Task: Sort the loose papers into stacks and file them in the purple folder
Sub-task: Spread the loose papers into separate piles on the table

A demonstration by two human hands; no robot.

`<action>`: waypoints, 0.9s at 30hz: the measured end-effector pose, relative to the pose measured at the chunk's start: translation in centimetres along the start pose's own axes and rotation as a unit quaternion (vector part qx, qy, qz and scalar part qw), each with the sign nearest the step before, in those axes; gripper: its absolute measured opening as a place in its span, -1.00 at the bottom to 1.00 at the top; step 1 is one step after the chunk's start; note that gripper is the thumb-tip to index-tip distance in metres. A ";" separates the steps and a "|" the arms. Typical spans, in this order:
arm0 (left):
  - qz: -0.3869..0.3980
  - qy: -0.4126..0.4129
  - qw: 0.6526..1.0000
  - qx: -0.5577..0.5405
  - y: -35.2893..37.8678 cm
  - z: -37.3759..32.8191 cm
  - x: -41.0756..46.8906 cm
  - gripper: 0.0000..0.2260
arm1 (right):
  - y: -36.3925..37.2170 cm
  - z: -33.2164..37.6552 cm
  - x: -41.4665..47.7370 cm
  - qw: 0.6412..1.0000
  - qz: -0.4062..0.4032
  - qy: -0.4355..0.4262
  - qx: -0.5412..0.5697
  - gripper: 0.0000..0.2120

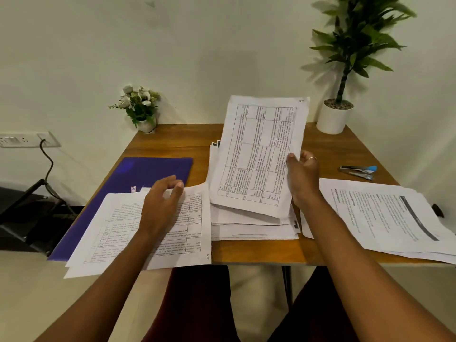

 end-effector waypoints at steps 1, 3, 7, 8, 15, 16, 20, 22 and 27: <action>-0.002 -0.001 1.000 -0.012 -0.2 -0.7 0.2 -0.67 | 0.2 0.1 -0.2 1.000 -0.001 0.006 0.020 -0.83; 0.006 -0.019 0.998 -0.068 -0.5 -2.3 0.6 -0.67 | 0.6 0.3 -0.4 0.998 0.002 0.019 0.053 -0.82; 0.117 -0.090 0.967 -0.210 -0.7 -5.3 1.0 -0.63 | 1.4 0.6 -0.9 0.995 0.011 0.034 0.090 -0.83; 0.153 -0.099 0.964 -0.194 -0.3 -5.7 1.0 -0.60 | 1.6 0.7 -1.1 0.995 0.003 0.032 0.095 -0.84; 0.208 -0.241 0.872 -0.372 0.2 -4.6 0.5 -0.23 | 3.0 -0.8 -4.5 0.999 0.013 0.003 -0.036 -0.82; 0.209 -0.261 0.852 -0.403 -0.4 -4.2 0.9 -0.20 | 3.2 -1.4 -5.2 0.998 0.016 0.008 -0.059 -0.80; 0.258 -0.248 0.875 -0.325 -2.9 -3.5 2.7 -0.61 | 4.5 -3.7 -8.2 0.990 0.098 0.078 -0.057 -0.72; 0.226 -0.220 0.935 -0.162 -4.0 -2.8 3.9 -0.72 | 5.2 -4.6 -9.1 0.983 0.143 0.104 -0.046 -0.61; 0.268 -0.133 0.953 0.050 -5.9 -0.8 6.1 -0.73 | 6.4 -4.7 -8.7 0.966 0.164 0.183 0.076 -0.65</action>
Point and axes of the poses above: each hand's wrist, its own x-axis towards the middle knuckle, its own y-axis out of the palm, z = x × y, the point moved 3 cm from there along x, towards the middle knuckle, and after that the axes turned 7 degrees about -z, right-handed, at the moved point
